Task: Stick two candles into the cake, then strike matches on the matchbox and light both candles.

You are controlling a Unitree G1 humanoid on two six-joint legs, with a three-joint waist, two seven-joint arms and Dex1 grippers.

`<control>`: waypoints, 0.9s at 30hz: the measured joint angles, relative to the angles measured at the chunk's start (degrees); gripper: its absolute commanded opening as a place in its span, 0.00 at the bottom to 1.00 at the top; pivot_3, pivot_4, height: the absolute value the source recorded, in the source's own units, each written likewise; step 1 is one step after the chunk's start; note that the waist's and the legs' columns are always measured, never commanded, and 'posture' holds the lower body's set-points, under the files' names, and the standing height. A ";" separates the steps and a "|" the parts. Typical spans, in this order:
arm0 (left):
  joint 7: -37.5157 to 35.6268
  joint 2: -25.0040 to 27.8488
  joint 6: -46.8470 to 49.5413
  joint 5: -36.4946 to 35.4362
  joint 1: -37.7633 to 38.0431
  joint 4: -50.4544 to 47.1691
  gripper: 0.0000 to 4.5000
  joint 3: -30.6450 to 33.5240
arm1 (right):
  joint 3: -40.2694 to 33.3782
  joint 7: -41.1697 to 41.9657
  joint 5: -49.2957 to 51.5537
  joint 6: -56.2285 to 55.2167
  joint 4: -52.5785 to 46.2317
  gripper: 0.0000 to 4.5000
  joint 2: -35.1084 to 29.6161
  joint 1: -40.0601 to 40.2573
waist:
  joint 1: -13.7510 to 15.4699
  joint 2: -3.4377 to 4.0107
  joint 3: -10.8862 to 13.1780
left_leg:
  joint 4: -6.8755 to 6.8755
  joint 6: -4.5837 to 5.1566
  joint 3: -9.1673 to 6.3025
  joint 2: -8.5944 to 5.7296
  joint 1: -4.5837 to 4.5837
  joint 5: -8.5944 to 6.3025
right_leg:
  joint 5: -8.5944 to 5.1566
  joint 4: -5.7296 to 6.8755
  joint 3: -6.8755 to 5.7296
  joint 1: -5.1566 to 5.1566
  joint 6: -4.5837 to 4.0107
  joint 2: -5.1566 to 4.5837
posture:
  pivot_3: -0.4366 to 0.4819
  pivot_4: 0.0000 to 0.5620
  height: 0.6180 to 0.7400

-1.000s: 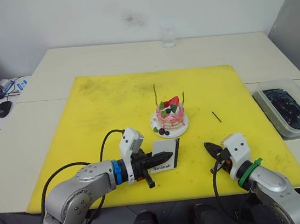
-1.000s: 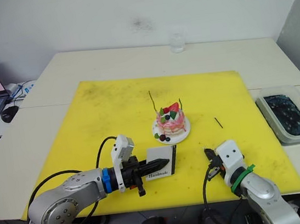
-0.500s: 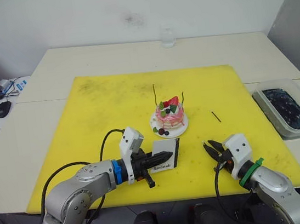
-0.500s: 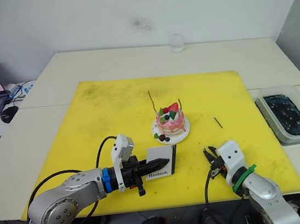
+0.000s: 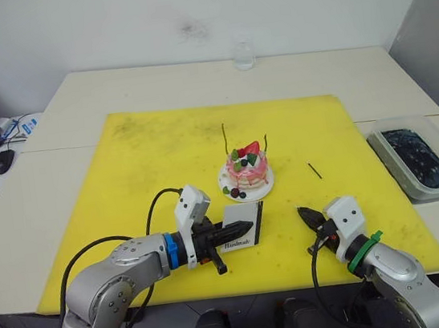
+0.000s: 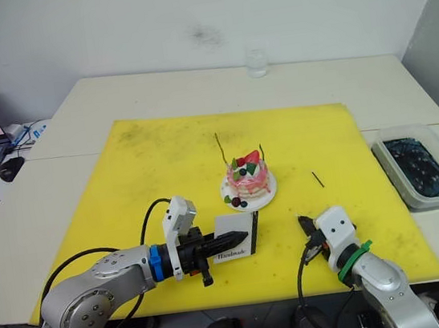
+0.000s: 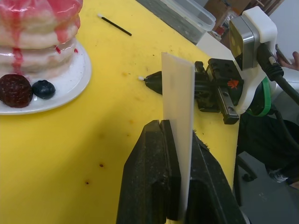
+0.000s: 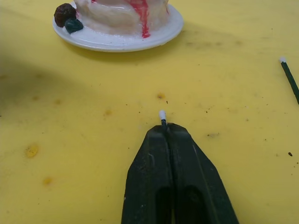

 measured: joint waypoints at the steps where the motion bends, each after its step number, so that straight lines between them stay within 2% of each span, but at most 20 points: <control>1: 0.00 0.00 0.00 0.00 0.00 0.00 0.00 0.00 | 0.00 0.01 0.00 0.00 0.00 0.00 0.00 0.00 | 0.00 0.00 0.00 | 0.00 0.00 0.00 0.00 0.00 0.00 | 0.01 0.00 0.00 0.00 0.01 0.00 | 0.48 0.27 1.00; 8: 0.18 -0.22 0.08 0.00 -0.28 0.00 0.00 -0.23 | -0.35 0.54 0.80 1.15 -1.24 0.00 -0.60 0.12 | 0.00 0.00 0.00 | 0.00 0.00 0.00 -0.01 -0.01 0.00 | 0.03 0.01 -0.01 0.00 0.05 0.00 | 0.48 0.27 1.00; 13: 0.77 -1.33 0.47 -0.02 -1.78 0.04 0.00 -1.17 | -2.48 2.86 2.00 5.32 -8.86 0.00 -5.51 -2.33 | 0.00 0.00 0.00 | 0.01 0.00 0.00 -0.02 -0.02 0.00 | 0.05 0.01 0.00 -0.02 0.09 0.02 | 0.48 0.27 1.00; 15: 1.54 -2.42 1.47 -0.57 -2.98 0.24 0.00 -1.20 | -3.60 4.77 3.25 7.46 -12.42 0.00 -8.50 -4.27 | 0.01 0.01 0.00 | 0.01 0.00 -0.05 -0.03 -0.03 0.00 | 0.06 0.03 -0.04 0.00 0.10 0.04 | 0.48 0.27 1.00; 19: 3.96 -5.98 4.95 -3.66 -7.48 2.85 0.00 -0.95 | -6.04 11.06 6.26 12.17 -19.49 0.00 -18.59 -9.37 | 0.02 -0.01 0.00 | 0.07 0.01 -0.03 -0.07 -0.03 0.00 | 0.07 0.02 -0.04 0.04 0.13 0.14 | 0.48 0.27 1.00; 22: 5.42 -7.61 7.51 -5.94 -9.22 5.25 0.00 -0.05 | -5.80 14.33 7.71 13.82 -21.50 0.00 -22.97 -11.63 | 0.01 -0.02 0.01 | 0.06 0.01 -0.03 -0.11 -0.05 0.00 | 0.07 0.00 -0.03 0.01 0.13 0.20 | 0.48 0.27 1.00; 27: 5.93 -7.61 9.11 -6.87 -10.32 6.81 0.00 0.19 | -3.87 17.58 8.28 14.78 -22.38 0.00 -26.76 -15.59 | -0.06 -0.02 0.01 | 0.04 0.00 -0.05 -0.12 -0.05 0.00 | 0.07 0.00 -0.05 0.00 0.12 0.23 | 0.48 0.27 1.00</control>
